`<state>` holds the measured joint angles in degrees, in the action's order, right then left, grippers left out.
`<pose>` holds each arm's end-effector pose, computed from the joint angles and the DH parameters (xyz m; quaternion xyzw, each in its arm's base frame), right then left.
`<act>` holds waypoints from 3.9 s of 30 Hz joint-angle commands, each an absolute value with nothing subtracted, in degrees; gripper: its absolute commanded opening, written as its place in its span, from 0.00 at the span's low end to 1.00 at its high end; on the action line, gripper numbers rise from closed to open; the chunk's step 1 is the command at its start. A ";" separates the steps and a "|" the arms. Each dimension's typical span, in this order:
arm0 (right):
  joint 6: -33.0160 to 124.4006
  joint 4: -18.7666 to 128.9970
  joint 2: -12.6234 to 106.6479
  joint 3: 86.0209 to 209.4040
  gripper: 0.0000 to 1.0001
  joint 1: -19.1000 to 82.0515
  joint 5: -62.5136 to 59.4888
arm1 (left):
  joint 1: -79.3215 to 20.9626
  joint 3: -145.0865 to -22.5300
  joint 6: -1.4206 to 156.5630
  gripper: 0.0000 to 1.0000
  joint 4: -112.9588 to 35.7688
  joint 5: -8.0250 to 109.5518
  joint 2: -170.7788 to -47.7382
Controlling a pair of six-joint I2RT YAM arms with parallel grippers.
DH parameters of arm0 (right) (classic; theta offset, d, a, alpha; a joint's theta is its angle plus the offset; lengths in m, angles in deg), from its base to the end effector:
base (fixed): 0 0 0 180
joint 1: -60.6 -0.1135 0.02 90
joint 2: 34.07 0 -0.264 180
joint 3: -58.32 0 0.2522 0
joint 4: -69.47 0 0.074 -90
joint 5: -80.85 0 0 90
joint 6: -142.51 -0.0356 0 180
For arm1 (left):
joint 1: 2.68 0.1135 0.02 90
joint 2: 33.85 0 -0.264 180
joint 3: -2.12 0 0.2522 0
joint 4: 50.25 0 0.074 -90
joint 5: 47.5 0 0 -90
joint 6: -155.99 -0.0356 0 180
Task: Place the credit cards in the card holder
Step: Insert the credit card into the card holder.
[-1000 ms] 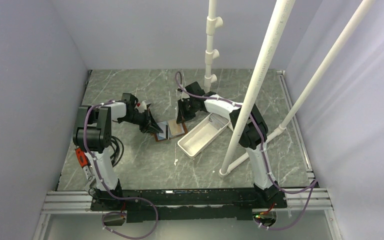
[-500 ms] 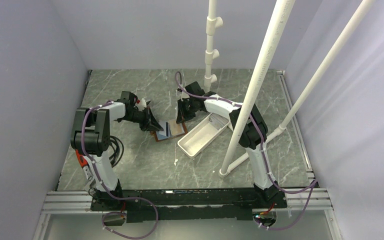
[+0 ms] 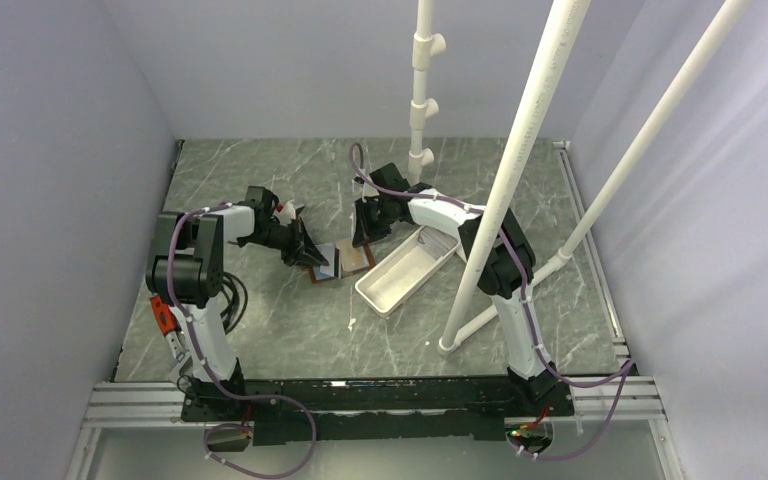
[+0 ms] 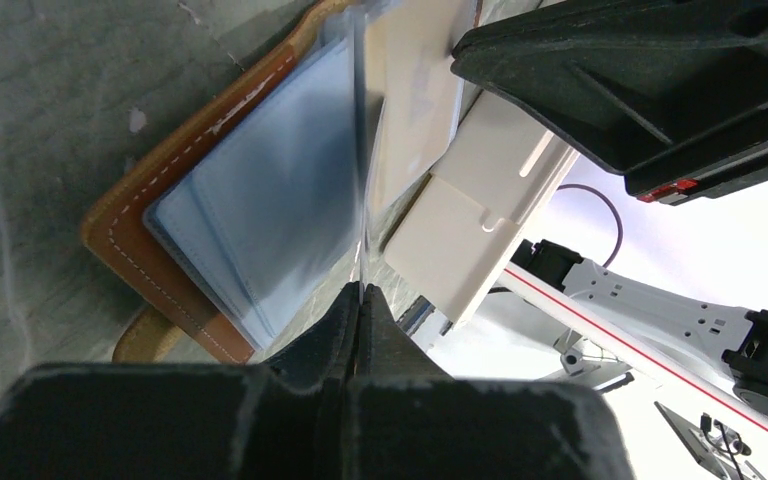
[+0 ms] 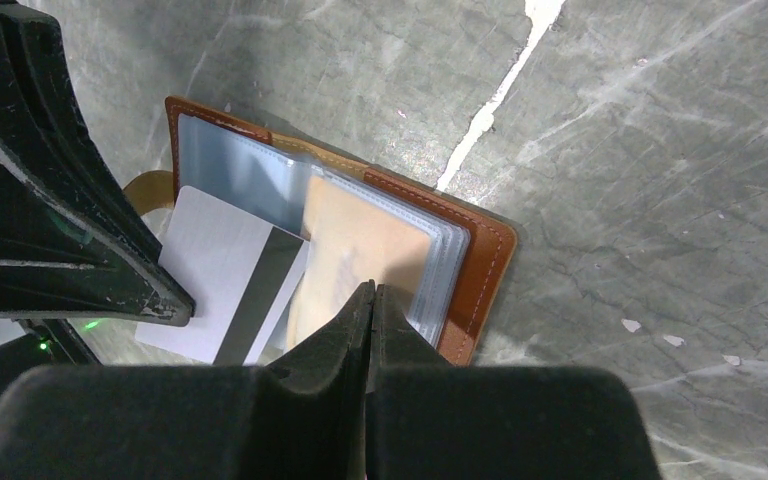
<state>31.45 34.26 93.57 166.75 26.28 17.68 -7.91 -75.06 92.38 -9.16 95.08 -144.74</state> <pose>0.3881 0.2844 0.1535 -0.1773 0.9118 0.3337 0.1605 0.3450 -0.0600 0.1279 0.1056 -0.8843 0.4547 0.0055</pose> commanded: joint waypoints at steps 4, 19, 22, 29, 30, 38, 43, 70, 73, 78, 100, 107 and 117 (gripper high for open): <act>32.65 33.30 94.86 168.06 0.00 26.41 15.52 | -8.22 -76.47 92.95 0.00 -9.75 94.94 -145.87; 32.91 33.13 95.13 167.87 0.00 26.41 15.12 | -8.21 -71.84 104.39 0.00 -22.23 92.81 -145.75; 32.82 33.21 95.22 167.80 0.00 26.41 15.32 | -8.23 -71.21 105.46 0.00 -23.39 91.98 -145.54; 32.82 33.21 95.60 167.92 0.00 26.41 15.62 | -8.30 -70.01 106.69 0.00 -24.68 89.92 -144.75; 32.82 33.13 95.57 168.03 0.00 26.46 15.63 | -8.30 -69.80 106.88 0.00 -25.08 89.80 -144.65; 32.74 33.08 95.68 168.11 0.00 26.36 15.84 | -9.91 -69.48 106.90 0.00 -26.11 87.70 -143.98; 32.73 33.21 95.53 167.72 0.00 26.38 15.89 | -10.50 -69.78 105.48 0.00 -25.01 85.53 -143.28; 36.07 27.98 92.47 166.20 0.28 28.60 16.19 | -12.95 -64.01 114.14 0.21 -31.37 79.70 -139.96; 34.40 29.75 93.04 165.82 0.18 28.05 18.54 | -13.34 -64.68 113.33 0.38 -28.71 78.41 -138.60; 31.23 31.72 92.20 164.34 0.10 27.43 18.71 | -14.03 -65.42 113.03 0.46 -24.91 75.58 -135.73; 22.16 40.18 88.38 157.37 0.00 27.24 19.43 | -20.07 -71.53 111.59 0.62 -13.14 64.58 -133.80; 24.16 38.70 89.75 158.94 0.00 27.18 19.48 | -19.56 -72.32 108.78 0.67 -9.99 62.40 -131.15; 24.63 38.33 90.44 159.62 0.00 27.04 19.80 | -19.55 -71.35 109.97 0.66 -14.79 66.14 -132.73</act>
